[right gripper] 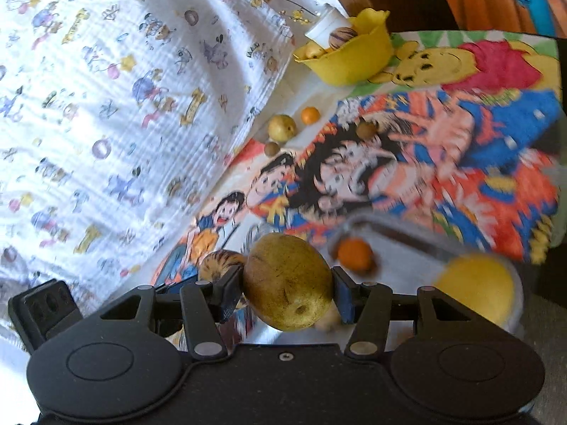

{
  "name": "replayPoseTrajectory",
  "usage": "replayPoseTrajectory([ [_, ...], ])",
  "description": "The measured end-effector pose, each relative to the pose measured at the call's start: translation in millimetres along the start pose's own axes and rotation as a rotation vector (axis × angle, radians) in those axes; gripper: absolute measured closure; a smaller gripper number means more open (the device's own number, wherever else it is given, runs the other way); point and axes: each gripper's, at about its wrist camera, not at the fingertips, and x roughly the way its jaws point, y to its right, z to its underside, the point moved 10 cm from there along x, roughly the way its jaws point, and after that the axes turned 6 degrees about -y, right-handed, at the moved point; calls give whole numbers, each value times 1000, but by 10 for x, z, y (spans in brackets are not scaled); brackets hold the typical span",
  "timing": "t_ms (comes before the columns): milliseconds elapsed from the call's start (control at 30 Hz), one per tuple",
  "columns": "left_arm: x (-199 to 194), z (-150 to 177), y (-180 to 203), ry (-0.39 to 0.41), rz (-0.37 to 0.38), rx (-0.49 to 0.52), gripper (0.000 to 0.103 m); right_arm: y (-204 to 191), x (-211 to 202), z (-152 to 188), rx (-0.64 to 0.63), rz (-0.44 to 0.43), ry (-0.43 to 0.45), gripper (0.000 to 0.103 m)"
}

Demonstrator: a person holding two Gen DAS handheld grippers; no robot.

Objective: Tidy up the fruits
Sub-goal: 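Carry the pepino and the pear over the metal tray, then lower the pepino and pear onto the tray and open both tools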

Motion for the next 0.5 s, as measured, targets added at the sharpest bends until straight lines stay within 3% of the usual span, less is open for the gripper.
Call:
replayPoseTrajectory([
  [300,20,484,207,-79,23,26,50,253,-199,727,57,32,-10,47],
  [500,118,637,254,-119,12,43,50,381,-154,914,70,67,1,48],
])
